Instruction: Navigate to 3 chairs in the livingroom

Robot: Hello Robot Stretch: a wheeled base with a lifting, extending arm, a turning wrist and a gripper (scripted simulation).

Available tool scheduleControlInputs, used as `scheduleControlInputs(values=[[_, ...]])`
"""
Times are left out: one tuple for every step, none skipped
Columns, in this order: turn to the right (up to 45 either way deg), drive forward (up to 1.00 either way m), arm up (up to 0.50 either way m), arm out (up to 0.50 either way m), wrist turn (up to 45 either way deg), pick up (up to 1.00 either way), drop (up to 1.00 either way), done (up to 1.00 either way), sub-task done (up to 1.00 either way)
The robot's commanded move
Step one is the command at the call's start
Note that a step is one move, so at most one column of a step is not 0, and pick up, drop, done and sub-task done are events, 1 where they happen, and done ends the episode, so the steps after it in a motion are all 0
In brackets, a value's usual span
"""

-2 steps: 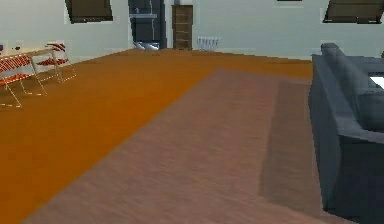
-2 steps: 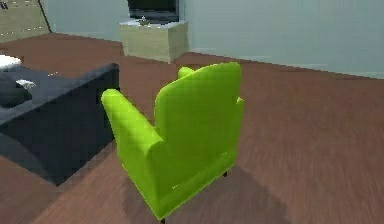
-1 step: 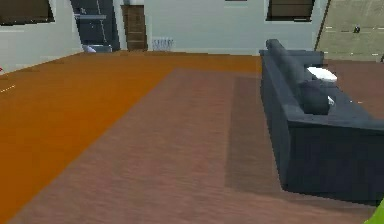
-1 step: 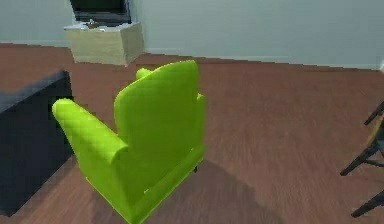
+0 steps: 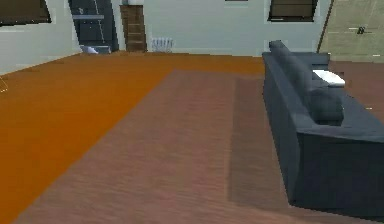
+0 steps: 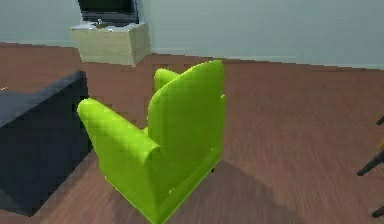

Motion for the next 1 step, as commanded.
scheduleControlInputs(values=[[3.0, 0.0, 0.0, 0.0, 0.0, 0.0, 0.0, 0.0, 0.0]])
